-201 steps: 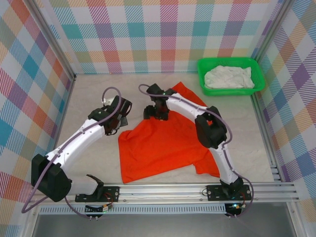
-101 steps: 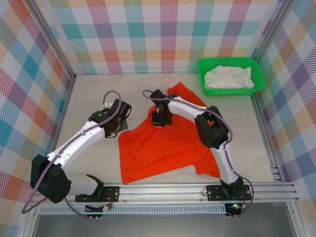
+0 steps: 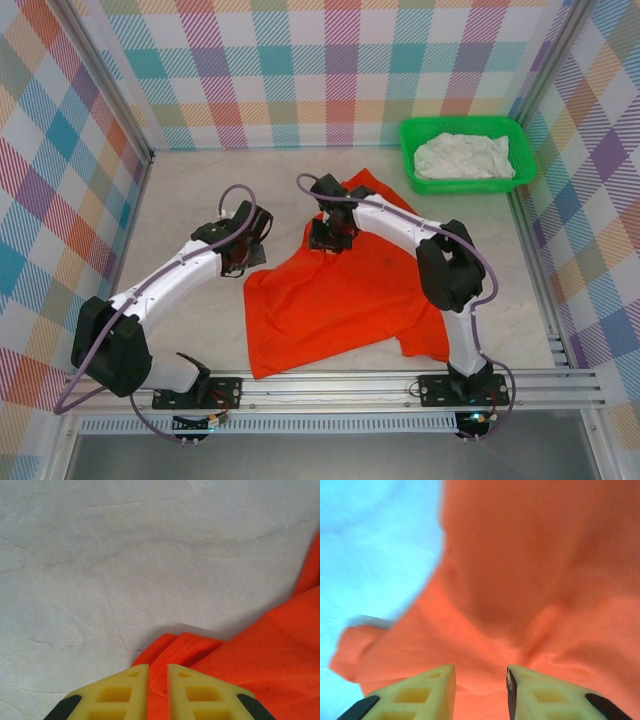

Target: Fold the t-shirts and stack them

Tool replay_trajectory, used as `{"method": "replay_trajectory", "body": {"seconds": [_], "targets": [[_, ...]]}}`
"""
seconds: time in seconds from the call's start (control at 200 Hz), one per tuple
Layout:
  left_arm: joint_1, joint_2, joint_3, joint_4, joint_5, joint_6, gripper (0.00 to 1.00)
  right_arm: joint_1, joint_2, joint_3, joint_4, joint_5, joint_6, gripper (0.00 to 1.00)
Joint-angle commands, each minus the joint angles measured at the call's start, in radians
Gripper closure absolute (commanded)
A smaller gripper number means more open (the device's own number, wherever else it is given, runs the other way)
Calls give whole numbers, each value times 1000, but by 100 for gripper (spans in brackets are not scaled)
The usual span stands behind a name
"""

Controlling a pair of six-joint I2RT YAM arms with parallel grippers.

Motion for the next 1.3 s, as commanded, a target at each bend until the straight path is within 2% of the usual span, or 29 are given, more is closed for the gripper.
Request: {"method": "replay_trajectory", "body": {"seconds": [0.0, 0.265, 0.38, 0.515, 0.62, 0.72, 0.84, 0.97, 1.06, 1.12, 1.155, 1.295], "targets": [[10, 43, 6, 14, 13, 2, 86, 4, 60, 129, -43, 6, -7, 68], [13, 39, -19, 32, 12, -3, 86, 10, 202, 305, -123, -17, -20, 71], [18, 41, -26, 46, 26, -6, 86, 10, 250, 349, -163, 13, -23, 71], [18, 56, -40, 65, 55, -6, 86, 10, 258, 314, -185, 65, -28, 70], [18, 86, -50, 90, 102, -6, 85, 10, 222, 224, -167, 95, -26, 69], [17, 121, -81, 138, 167, -11, 82, 10, 182, 149, -137, 106, -24, 66], [9, 162, -120, 201, 222, -20, 71, 10, 173, 121, -131, 114, -28, 66], [-9, 212, -132, 269, 275, -13, 60, 10, 181, 97, -113, 105, -21, 73], [-22, 261, -126, 310, 331, -8, 58, 10, 183, 85, -108, 110, -19, 81], [-38, 294, -125, 337, 360, -6, 60, 9, 180, 79, -109, 118, -20, 85], [-49, 311, -124, 354, 376, -4, 65, 8, 177, 78, -109, 122, -22, 87], [-75, 350, -107, 385, 378, -2, 100, 5, 169, 69, -106, 133, -24, 94]]}}
